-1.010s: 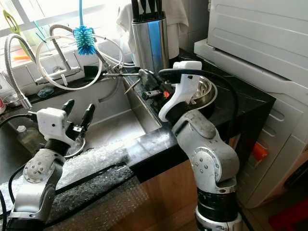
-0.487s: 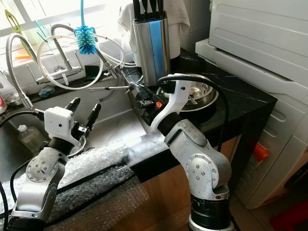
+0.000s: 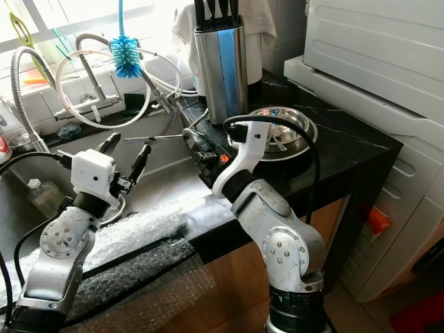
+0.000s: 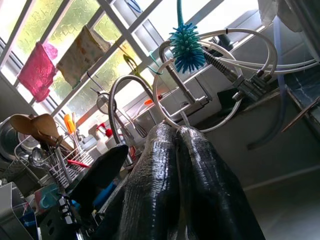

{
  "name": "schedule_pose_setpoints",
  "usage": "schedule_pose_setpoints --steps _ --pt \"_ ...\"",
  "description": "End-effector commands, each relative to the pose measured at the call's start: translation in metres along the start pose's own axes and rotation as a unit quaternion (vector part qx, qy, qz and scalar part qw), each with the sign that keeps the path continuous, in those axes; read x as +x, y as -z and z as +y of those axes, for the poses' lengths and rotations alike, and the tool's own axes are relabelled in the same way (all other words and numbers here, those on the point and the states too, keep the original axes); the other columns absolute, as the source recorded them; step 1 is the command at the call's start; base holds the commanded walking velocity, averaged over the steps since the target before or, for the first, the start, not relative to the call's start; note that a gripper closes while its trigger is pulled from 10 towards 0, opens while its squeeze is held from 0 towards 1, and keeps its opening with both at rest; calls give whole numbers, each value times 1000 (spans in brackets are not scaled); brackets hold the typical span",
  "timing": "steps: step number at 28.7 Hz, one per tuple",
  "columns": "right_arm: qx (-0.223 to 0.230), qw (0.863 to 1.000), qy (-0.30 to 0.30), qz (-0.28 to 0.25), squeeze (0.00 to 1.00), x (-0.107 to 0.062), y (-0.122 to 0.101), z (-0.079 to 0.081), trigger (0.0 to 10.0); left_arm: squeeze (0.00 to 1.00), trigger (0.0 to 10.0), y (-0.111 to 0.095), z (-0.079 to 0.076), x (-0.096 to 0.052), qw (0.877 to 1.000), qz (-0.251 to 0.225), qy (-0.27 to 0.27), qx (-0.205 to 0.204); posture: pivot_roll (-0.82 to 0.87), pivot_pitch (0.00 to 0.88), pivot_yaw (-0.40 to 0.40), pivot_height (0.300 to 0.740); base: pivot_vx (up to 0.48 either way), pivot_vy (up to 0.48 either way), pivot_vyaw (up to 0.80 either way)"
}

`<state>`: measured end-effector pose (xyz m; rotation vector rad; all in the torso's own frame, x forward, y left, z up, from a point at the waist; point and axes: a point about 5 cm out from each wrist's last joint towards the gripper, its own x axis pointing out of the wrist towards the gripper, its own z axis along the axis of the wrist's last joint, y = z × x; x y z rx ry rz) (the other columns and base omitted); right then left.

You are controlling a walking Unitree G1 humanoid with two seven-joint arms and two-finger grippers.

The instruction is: Kitchen organization

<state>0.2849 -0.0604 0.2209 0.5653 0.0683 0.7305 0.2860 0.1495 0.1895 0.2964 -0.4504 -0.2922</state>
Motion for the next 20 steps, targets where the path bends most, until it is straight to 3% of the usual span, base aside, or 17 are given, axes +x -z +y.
schedule_pose_setpoints --steps 1,5,6,9,10,17,18,20 --pt "6 1000 -13 12 0 4 5 7 10000 0 10000 -3 1 2 1000 -8 8 19 -137 0 148 740 0 0 0" --pt "10 1000 -17 13 0 6 7 9 10000 0 10000 -3 -3 3 999 -10 20 29 -137 0 146 740 0 0 0" --pt "11 1000 -22 13 0 7 8 11 10000 910 10000 -3 -8 3 998 -12 44 45 -136 0 145 740 0 0 0" --pt "11 1000 -22 13 0 7 8 11 10000 910 10000 -3 -9 3 997 -13 48 50 -136 0 145 740 0 0 0" --pt "9 1000 -21 12 0 7 7 10 10000 1000 10000 -3 -10 3 997 -13 52 60 -137 0 143 740 0 0 0" --pt "7 1000 -18 11 0 7 6 9 10000 1000 10000 -3 -11 2 995 -14 58 76 -138 0 144 740 0 0 0" --pt "3 1000 -16 8 0 8 4 8 10000 0 10000 -2 -13 2 994 -13 65 87 -140 0 145 740 0 0 0" --pt "2 1000 -17 7 0 9 2 8 10000 0 10000 -1 -14 2 993 -13 70 95 -140 0 145 740 0 0 0"
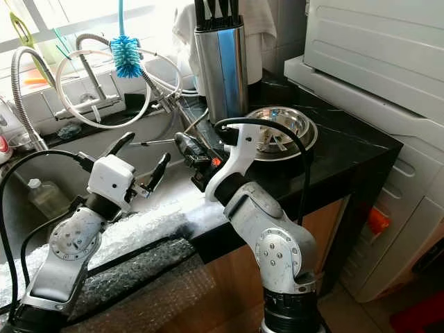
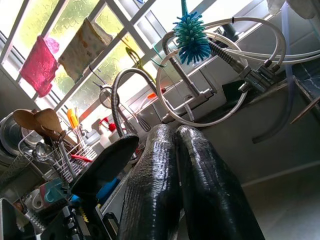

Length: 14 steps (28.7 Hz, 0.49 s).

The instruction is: Kitchen organization

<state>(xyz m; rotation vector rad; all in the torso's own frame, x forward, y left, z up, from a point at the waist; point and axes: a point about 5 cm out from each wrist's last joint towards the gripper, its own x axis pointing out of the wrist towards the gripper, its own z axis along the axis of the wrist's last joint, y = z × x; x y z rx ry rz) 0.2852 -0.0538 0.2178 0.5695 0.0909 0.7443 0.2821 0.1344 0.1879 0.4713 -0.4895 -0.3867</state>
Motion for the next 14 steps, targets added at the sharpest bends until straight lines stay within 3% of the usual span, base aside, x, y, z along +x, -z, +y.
schedule_pose_setpoints --steps 1,8,14 --pt "-5 1000 -17 -3 0 7 -4 7 10000 0 10000 3 0 0 1000 6 10 22 -139 0 145 740 0 0 0" --pt "0 999 -31 13 0 11 7 16 10000 0 10000 4 0 1 1000 9 11 25 -138 0 147 740 0 0 0" --pt "15 998 -48 26 0 13 18 26 10000 0 10000 9 4 4 998 27 -19 45 -140 0 145 740 0 0 0"
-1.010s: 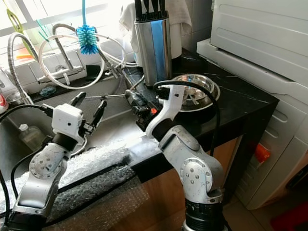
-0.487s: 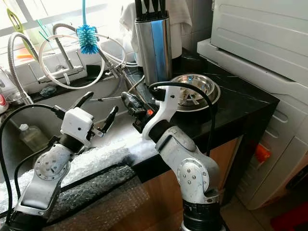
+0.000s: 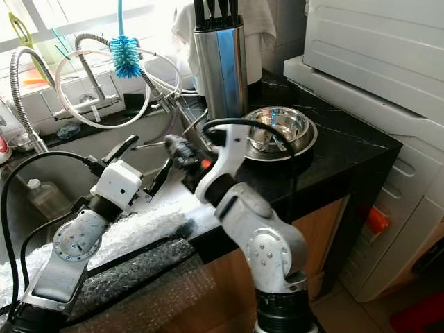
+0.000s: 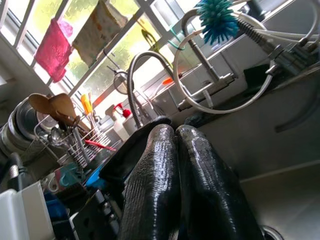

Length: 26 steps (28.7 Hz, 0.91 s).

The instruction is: Kitchen organization

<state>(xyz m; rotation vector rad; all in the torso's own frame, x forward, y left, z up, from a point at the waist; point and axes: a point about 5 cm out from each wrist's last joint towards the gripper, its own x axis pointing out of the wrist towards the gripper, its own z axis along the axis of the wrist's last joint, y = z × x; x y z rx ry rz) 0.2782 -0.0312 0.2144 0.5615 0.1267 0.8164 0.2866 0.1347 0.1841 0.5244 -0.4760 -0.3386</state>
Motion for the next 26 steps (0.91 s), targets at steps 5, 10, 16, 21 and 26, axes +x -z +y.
schedule_pose_setpoints --steps 5,10,16,21,26 --pt "14 1000 -24 -3 0 6 3 13 10000 0 10000 4 7 2 1000 12 -15 13 -139 0 145 740 0 0 0" --pt "12 1000 -21 -6 0 6 3 12 10000 0 3569 6 8 1 1000 15 -22 12 -140 0 145 740 0 0 0" --pt "4 1000 -5 -11 0 5 0 6 10000 0 0 8 9 0 999 19 -24 12 -140 0 146 740 0 0 0" --pt "1 1000 -3 -9 0 5 1 5 10000 0 0 7 8 0 1000 17 -22 8 -140 0 145 740 0 0 0" --pt "-2 1000 2 -8 0 5 2 4 10000 0 0 8 8 0 1000 18 -25 3 -140 0 146 740 0 0 0"
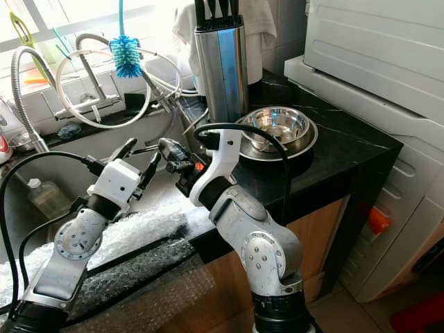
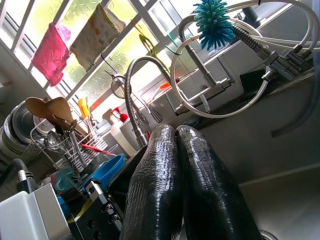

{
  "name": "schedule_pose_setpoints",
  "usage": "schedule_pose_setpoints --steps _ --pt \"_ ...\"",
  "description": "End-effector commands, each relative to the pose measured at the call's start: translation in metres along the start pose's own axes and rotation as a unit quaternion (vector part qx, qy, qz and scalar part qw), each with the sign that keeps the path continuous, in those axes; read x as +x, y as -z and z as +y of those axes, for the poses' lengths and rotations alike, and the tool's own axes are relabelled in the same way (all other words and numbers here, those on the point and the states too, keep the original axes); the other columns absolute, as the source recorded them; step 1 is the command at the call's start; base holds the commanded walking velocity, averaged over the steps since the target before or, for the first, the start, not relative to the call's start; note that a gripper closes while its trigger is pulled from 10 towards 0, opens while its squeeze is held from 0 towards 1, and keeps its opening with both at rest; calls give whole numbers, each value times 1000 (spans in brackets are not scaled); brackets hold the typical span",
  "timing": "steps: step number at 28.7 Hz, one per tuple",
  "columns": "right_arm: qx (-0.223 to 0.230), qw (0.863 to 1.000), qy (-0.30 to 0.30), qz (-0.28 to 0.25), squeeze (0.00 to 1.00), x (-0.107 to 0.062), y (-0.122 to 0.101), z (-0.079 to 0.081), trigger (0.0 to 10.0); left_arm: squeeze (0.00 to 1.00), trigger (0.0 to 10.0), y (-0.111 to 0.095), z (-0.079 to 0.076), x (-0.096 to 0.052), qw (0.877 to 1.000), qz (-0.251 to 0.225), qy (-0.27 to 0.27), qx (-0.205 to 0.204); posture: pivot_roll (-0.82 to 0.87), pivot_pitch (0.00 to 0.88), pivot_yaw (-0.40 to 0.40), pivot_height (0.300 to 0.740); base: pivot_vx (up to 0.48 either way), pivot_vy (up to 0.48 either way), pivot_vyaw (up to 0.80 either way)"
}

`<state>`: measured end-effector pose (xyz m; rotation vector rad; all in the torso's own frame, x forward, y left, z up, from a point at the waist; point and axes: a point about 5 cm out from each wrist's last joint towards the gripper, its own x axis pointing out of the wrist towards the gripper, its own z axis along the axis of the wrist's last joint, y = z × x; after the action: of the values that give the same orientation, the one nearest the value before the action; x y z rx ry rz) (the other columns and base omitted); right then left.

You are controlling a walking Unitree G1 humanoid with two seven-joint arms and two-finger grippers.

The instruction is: Kitchen organization

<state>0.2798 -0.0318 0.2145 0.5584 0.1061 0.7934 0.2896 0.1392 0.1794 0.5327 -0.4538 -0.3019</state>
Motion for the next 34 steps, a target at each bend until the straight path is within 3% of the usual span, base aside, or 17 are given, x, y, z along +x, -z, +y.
schedule_pose_setpoints --steps 1,14,15,16,34 --pt "3 1000 -7 3 0 4 3 5 10000 0 0 1 6 1 1000 2 -11 -3 -140 0 146 740 0 0 0" --pt "-1 1000 -2 -2 0 5 2 4 10000 0 0 3 7 2 1000 5 -15 -11 -141 0 148 740 0 0 0" --pt "0 1000 -3 -3 427 6 1 4 10000 0 0 3 8 2 1000 5 -16 -12 -140 0 148 740 0 0 0" --pt "2 1000 -4 -4 1000 6 1 4 10000 0 0 3 8 3 1000 5 -17 -12 -141 0 148 740 0 0 0" --pt "2 1000 -14 -8 1000 7 -1 6 10000 0 0 3 9 4 999 7 -25 -24 -144 0 150 740 0 0 0"
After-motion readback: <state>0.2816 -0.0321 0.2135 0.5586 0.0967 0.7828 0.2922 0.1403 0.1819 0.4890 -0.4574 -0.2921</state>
